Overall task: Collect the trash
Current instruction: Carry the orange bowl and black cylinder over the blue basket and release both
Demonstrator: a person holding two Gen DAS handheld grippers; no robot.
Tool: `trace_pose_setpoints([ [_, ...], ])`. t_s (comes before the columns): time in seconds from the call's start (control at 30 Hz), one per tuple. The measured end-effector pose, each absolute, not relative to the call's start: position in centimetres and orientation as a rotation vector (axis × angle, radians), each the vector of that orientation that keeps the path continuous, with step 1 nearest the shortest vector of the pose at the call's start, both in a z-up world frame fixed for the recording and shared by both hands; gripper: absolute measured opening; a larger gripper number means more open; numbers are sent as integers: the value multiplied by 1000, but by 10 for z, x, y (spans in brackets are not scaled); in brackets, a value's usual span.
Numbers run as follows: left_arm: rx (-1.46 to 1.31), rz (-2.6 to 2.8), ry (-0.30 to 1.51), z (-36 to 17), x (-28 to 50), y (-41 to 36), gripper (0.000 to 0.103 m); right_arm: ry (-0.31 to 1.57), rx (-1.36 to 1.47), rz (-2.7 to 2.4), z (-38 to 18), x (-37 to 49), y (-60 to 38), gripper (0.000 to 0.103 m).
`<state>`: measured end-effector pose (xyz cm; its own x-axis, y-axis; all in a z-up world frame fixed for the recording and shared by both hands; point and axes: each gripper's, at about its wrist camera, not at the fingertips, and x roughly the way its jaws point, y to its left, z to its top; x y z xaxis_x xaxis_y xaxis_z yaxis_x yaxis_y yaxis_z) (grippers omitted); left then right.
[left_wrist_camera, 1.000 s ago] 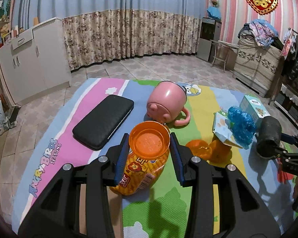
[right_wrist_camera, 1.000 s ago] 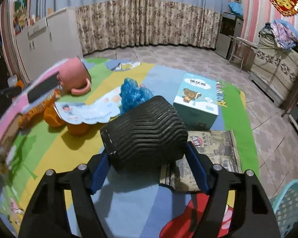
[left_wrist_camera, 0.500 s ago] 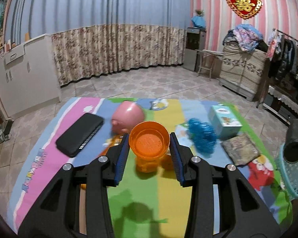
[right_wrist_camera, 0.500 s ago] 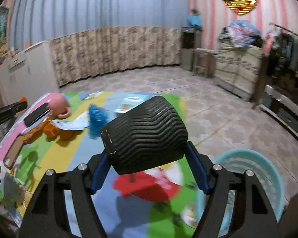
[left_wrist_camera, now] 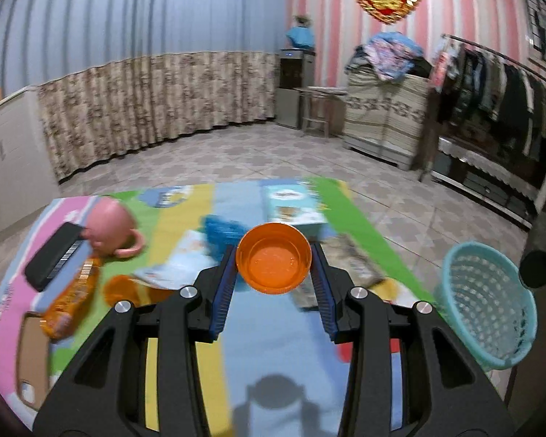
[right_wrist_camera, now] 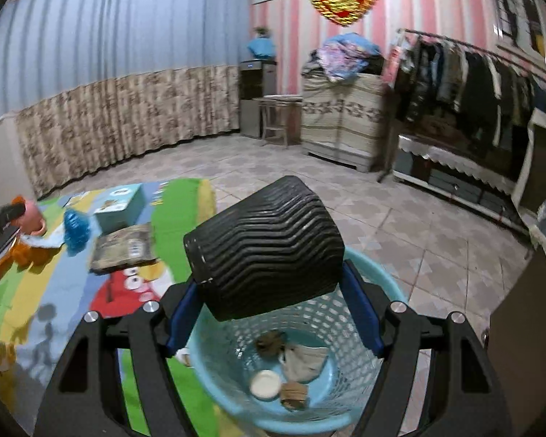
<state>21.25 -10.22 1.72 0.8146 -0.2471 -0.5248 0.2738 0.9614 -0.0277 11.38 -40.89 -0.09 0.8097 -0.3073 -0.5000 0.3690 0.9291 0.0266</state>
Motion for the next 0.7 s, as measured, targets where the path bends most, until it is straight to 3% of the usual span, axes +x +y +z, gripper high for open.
trace_pose_setpoints([
  [0.37, 100, -485, 539, 7, 194, -227, 39, 541, 213, -440, -24, 110, -449, 71],
  [0.7, 150, -581, 548, -13, 182, -284, 39, 556, 249, -483, -27, 106, -474, 71],
])
